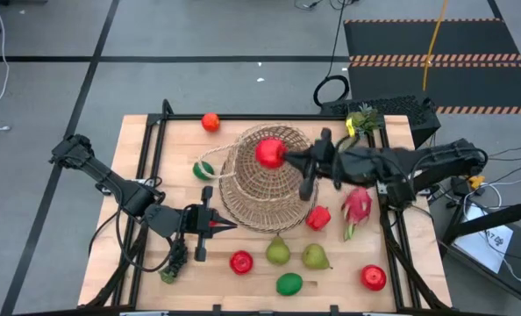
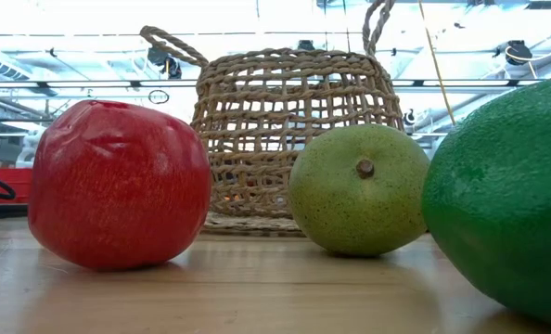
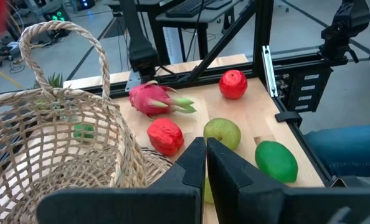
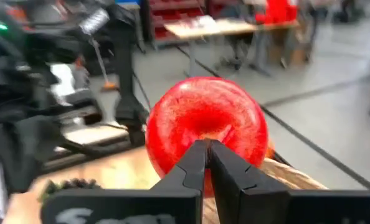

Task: Build produce basket
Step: Put the top right red apple into the basket

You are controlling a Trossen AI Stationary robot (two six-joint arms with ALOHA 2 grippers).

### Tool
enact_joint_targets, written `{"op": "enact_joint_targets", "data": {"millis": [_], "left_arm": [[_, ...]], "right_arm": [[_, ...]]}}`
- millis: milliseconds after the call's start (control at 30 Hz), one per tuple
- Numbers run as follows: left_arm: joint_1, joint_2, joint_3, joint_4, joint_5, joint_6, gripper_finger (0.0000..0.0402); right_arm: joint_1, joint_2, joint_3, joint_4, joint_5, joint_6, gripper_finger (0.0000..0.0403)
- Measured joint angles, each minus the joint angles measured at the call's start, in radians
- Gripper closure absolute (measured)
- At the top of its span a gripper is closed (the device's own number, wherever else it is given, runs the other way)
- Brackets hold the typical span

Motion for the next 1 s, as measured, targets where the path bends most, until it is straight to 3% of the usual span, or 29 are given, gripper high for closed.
{"op": "enact_joint_targets", "data": {"millis": [333, 533, 1000], "left_arm": [[0.0, 0.0, 0.0, 0.003, 0.0, 0.01, 0.0382], [0.0, 0.0, 0.0, 0.002, 0.0, 0.009, 0.0382], [0.0, 0.0, 0.0, 0.0, 0.0, 0.017, 0.0382]], "right_arm": [[-0.248, 0.181, 0.28, -0.423, -0.346, 0.134, 0.0394], [-0.297, 0.307, 0.348, -0.497, -0.374, 0.126, 0.0394], [-0.296, 0.5, 0.354, -0.586, -0.37, 0.084, 0.0394]]}}
